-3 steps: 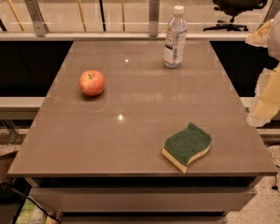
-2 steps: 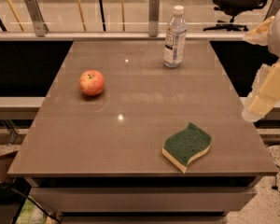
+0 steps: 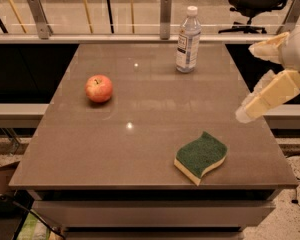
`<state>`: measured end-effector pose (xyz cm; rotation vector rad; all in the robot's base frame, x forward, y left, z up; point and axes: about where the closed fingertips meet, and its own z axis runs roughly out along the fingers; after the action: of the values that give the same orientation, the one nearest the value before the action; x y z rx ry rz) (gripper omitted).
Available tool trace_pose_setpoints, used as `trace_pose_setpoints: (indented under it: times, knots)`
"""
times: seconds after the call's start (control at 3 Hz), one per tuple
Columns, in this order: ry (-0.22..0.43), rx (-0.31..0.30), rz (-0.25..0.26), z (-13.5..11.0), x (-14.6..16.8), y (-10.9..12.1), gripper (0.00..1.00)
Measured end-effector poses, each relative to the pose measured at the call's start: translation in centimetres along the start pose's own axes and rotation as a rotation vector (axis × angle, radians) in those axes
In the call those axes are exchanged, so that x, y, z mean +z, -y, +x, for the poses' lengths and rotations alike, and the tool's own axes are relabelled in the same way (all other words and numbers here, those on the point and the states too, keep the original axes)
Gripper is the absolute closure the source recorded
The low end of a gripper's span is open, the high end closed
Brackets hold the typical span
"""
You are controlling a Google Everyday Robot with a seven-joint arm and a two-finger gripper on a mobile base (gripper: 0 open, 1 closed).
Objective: Pick apple
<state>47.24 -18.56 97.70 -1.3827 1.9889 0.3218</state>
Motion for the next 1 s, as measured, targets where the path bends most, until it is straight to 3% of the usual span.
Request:
trace_pose_setpoints:
  times: [0.33, 0.67, 1.0]
  knots:
    - [0.15, 0.087, 0.007, -0.6, 1.8, 0.3, 0.0]
    - [0.198, 0.108, 0.059, -1.8, 3.1, 0.1, 0.0]
    - [0.204, 0.111, 0.083, -2.0, 3.3, 0.6, 0.0]
